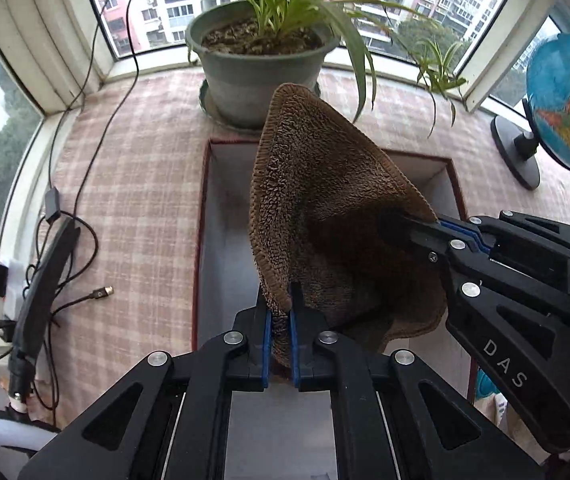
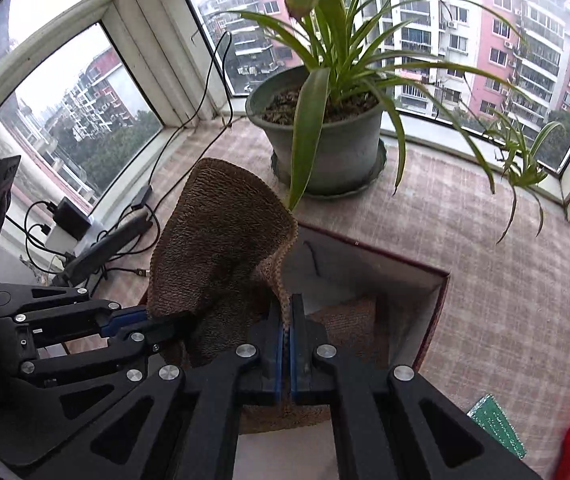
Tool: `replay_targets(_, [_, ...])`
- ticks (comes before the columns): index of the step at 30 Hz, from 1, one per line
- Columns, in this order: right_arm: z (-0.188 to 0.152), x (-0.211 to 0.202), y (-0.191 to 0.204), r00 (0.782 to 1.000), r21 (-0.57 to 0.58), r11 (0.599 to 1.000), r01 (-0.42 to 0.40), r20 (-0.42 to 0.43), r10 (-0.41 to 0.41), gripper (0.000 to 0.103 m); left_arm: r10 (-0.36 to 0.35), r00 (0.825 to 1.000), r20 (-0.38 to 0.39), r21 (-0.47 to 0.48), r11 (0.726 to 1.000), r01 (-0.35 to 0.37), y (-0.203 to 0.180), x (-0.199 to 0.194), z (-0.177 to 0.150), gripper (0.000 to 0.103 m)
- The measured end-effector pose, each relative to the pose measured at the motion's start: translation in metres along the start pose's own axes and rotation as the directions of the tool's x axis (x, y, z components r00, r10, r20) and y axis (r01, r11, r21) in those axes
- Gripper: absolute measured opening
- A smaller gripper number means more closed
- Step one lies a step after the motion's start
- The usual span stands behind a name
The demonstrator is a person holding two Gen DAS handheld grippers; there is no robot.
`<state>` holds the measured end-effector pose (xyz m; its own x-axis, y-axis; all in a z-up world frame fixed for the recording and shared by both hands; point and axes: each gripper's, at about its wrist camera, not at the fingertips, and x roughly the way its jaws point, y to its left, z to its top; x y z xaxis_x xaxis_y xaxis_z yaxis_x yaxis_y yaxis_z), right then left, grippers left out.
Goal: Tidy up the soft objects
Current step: 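Lower the towel into the box and open both grippers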
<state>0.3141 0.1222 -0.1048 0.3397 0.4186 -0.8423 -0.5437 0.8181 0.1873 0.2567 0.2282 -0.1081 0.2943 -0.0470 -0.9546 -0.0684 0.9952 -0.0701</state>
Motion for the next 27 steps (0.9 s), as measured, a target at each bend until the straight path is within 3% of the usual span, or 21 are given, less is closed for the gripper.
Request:
replay_targets(3, [-0.008, 0.009, 0.002, 0.999, -0.006, 1.0, -0.007, -0.041, 0.006, 0.002, -0.031, 0.997, -0.067, 0.005, 0.999, 0.032, -0.003, 0.012, -0.01, 0.006])
replay_targets(8, [-0.012, 0.021, 0.005, 0.997, -0.025, 0.999, 0.036, -0.062, -0.037, 0.004, 0.004, 0.995, -0.095, -0.022, 1.0, -0.006, -0.002, 0.027, -0.011, 0.006])
replay_targets(10, [-0.01, 0.02, 0.0, 0.998, 0.001, 0.999, 0.038, -0.053, -0.038, 0.016, 0.008, 0.996, -0.084, -0.051, 0.999, -0.012, 0.001, 0.03, -0.007, 0.006])
replay_targets(12, [-0.009, 0.013, -0.007, 0.998, 0.018, 0.999, 0.049, -0.027, -0.049, 0.039, 0.015, 0.998, -0.067, -0.065, 0.998, -0.019, 0.002, 0.03, -0.005, 0.007])
replay_targets(14, [-0.008, 0.005, -0.01, 0.999, 0.029, 0.998, 0.054, 0.001, -0.054, 0.047, 0.052, 0.998, -0.045, -0.059, 0.997, -0.055, 0.002, 0.028, -0.002, 0.011])
replay_targets(19, [-0.008, -0.017, -0.016, 0.997, 0.035, 0.998, 0.048, 0.053, -0.05, 0.047, 0.075, 0.997, -0.034, -0.076, 0.994, -0.077, 0.0, 0.031, 0.005, 0.013])
replay_targets(22, [-0.009, -0.038, -0.021, 0.994, 0.041, 0.998, 0.057, 0.089, -0.06, 0.047, 0.055, 0.998, -0.02, -0.067, 0.996, -0.056, -0.005, 0.025, 0.007, 0.021])
replay_targets(24, [-0.011, -0.054, -0.026, 0.992, 0.05, 0.997, 0.053, 0.115, -0.059, 0.047, 0.058, 0.998, -0.003, -0.057, 0.997, -0.058, -0.008, 0.018, 0.006, 0.035])
replay_targets(27, [-0.021, -0.083, -0.036, 0.986, 0.059, 0.998, 0.038, 0.158, -0.047, 0.047, 0.057, 0.998, 0.029, -0.069, 0.996, -0.055, -0.006, 0.001, 0.005, 0.044])
